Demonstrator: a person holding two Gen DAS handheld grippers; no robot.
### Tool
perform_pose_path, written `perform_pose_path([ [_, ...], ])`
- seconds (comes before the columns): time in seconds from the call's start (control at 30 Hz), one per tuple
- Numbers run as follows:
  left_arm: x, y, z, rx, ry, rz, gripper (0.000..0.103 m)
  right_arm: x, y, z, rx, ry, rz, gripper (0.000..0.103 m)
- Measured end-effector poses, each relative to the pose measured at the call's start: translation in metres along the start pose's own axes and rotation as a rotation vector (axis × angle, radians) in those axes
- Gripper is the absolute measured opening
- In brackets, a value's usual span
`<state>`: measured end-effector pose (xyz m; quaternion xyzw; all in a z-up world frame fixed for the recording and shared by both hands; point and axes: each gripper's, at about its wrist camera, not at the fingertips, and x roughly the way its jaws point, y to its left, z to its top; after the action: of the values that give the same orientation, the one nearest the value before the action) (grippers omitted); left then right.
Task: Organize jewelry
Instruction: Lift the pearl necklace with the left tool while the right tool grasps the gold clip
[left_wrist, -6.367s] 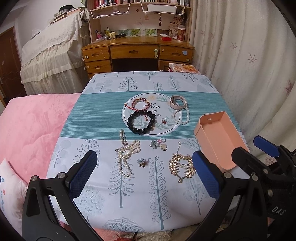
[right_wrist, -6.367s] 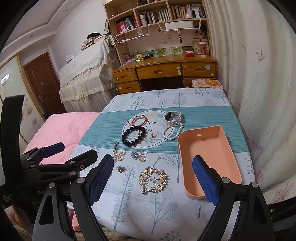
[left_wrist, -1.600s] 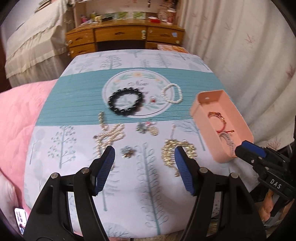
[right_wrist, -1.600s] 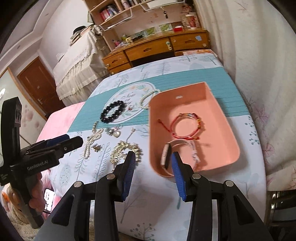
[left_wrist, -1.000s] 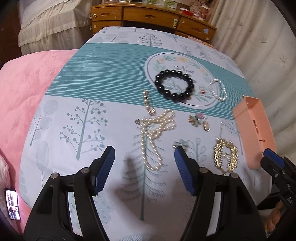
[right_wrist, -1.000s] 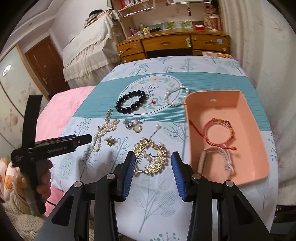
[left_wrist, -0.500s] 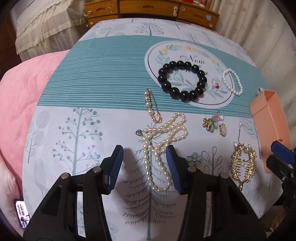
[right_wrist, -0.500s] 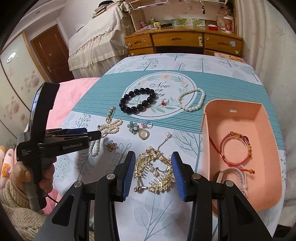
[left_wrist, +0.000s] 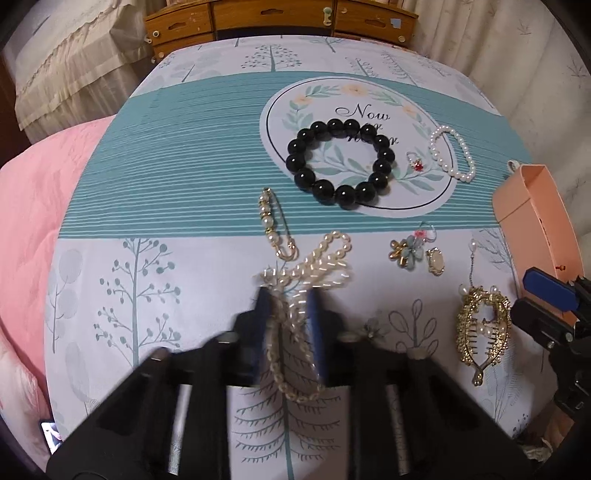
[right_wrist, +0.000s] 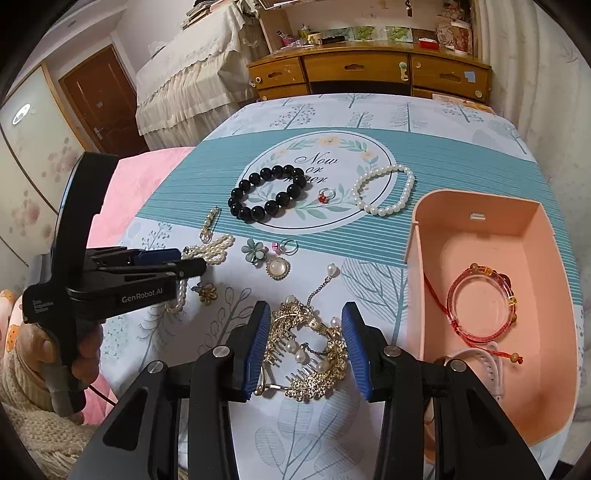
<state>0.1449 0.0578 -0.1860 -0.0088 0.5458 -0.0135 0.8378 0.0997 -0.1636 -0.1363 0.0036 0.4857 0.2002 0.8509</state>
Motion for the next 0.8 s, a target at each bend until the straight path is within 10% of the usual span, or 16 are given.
perform_pose_path([
  [0.8,-0.098,0.036,-0.019,-0.072,-0.261,-0.080,0.006,0.005,0.019,0.003,-0.058,0.034,-0.018,0.041],
])
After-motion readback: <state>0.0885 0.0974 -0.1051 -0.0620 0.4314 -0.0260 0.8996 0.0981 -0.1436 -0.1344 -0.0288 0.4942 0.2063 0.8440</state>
